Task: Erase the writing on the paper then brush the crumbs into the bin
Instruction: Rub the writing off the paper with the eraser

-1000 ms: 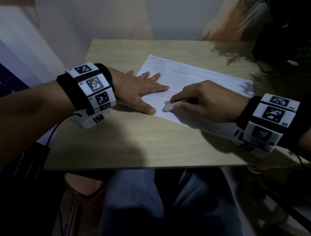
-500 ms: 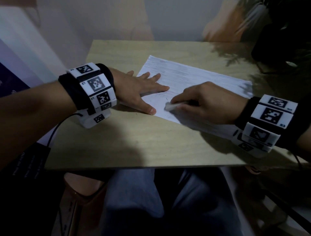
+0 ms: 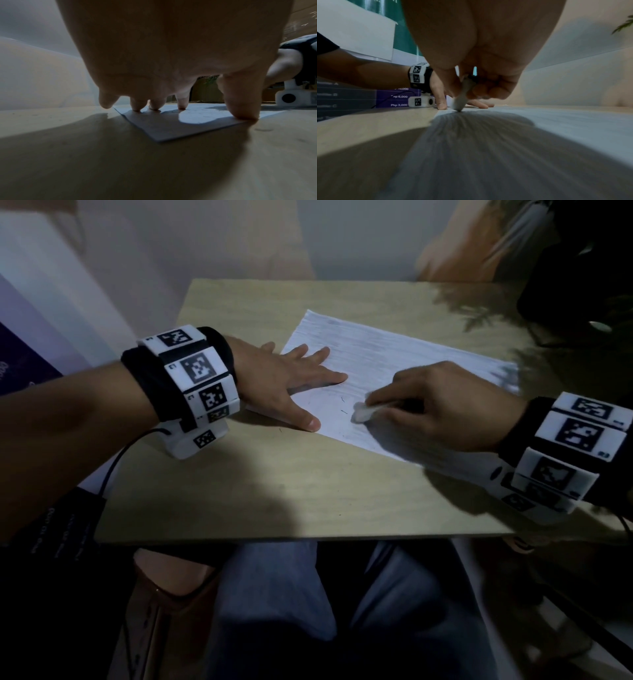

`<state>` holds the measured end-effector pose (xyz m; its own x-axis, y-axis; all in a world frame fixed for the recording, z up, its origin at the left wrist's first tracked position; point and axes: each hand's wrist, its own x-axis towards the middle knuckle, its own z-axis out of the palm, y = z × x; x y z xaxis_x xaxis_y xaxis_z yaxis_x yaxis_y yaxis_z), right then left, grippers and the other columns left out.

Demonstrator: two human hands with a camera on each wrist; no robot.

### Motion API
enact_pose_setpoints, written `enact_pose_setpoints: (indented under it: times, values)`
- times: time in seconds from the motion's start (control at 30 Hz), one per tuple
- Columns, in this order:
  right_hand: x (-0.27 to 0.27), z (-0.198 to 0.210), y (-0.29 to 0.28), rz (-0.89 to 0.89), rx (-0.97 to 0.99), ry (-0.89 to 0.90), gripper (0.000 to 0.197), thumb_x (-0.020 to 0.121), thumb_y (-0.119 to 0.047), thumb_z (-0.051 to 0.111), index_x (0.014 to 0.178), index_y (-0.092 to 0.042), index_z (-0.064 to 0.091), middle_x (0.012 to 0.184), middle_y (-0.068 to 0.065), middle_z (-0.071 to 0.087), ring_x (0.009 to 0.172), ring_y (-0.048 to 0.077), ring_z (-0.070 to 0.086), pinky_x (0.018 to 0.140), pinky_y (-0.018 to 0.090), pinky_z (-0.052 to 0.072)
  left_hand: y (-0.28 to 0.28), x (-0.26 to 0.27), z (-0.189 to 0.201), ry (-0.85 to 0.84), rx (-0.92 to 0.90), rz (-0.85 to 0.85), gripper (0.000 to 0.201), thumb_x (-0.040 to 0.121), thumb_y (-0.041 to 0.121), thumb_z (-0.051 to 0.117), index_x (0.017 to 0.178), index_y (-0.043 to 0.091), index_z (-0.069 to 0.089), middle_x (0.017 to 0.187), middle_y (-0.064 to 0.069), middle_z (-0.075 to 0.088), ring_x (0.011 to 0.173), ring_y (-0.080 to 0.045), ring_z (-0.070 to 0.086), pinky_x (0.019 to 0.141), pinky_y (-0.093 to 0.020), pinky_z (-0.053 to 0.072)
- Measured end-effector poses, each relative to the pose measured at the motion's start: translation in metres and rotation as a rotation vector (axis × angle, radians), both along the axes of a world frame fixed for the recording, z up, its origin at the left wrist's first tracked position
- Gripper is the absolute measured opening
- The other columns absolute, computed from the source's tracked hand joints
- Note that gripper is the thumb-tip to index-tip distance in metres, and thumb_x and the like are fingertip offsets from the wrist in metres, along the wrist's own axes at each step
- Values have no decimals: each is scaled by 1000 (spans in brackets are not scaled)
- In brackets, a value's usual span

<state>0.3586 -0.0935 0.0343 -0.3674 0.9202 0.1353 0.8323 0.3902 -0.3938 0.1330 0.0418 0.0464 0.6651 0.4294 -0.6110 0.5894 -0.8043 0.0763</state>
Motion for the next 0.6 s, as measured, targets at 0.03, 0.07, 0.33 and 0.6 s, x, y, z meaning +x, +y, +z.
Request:
enact_pose_setpoints:
  times: [0.03, 0.07, 0.33, 0.6]
  values:
    - [0, 1, 0, -4, 33, -35, 54, 93, -60, 40, 109, -24, 76, 84, -5, 69, 77, 14, 63, 73, 35, 50, 0, 0, 0, 0, 0, 0, 98, 78, 82, 40, 156, 53, -12, 165, 9, -30, 153, -18, -25, 124, -56, -11]
    - [0, 1, 0, 11, 51, -63, 53, 95, -59, 39, 106, -21, 75, 82, -1, 67, 74, 16, 62, 71, 37, 50, 1, 0, -1, 0, 4, -3, 99, 77, 82, 39, 156, 53, -13, 165, 8, -30, 154, -18, -24, 124, -56, -11]
    - [-7, -1, 0, 43, 24, -8, 51, 95, -58, 41, 110, -25, 75, 81, -3, 66, 73, 10, 59, 69, 26, 44, 0, 1, 0, 9, 0, 1, 102, 73, 84, 38, 156, 53, -12, 166, 9, -30, 153, -18, -25, 124, -57, -10]
    - [-28, -2, -2, 186, 33, -50, 58, 99, -60, 30, 120, -24, 71, 90, 1, 59, 77, 18, 58, 69, 37, 49, -1, 1, 1, 3, -9, 13, 103, 72, 84, 40, 156, 54, -11, 166, 9, -29, 153, -17, -25, 123, -57, -11]
